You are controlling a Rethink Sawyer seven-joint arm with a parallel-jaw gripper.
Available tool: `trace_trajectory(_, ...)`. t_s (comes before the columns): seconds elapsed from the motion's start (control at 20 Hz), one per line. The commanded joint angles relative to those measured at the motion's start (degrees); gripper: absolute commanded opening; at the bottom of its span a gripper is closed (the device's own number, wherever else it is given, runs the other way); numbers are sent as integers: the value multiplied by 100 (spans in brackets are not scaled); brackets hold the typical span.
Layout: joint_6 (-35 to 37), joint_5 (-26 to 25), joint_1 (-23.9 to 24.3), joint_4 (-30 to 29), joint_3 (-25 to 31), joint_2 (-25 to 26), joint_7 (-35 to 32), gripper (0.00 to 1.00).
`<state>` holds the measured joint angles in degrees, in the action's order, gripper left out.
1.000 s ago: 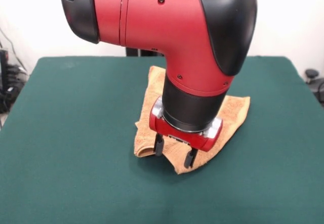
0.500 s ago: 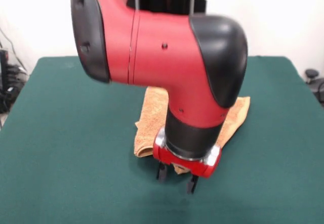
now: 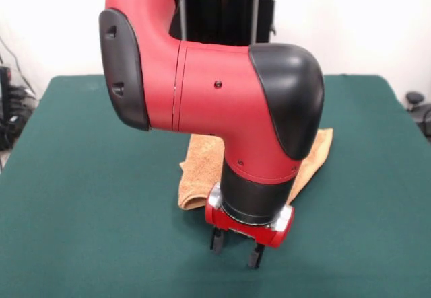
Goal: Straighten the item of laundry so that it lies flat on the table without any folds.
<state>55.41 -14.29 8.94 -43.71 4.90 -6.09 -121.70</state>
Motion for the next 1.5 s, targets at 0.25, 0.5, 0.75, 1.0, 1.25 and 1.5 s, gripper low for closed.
trace_trajectory(0.25,1416,449,-256,-776,626,-99,509,100)
trace_trajectory(0.5,2603,677,-345,-714,562,-642,462,100)
trace_trajectory(0.75,2857,771,-303,-625,626,-686,507,100)
trace_trajectory(1.0,2246,713,-292,-1273,542,-1024,587,100)
trace_trajectory(1.25,1485,642,-229,-1794,584,-1079,565,100)
trace_trajectory(1.5,1342,593,-239,-1755,625,-980,541,100)
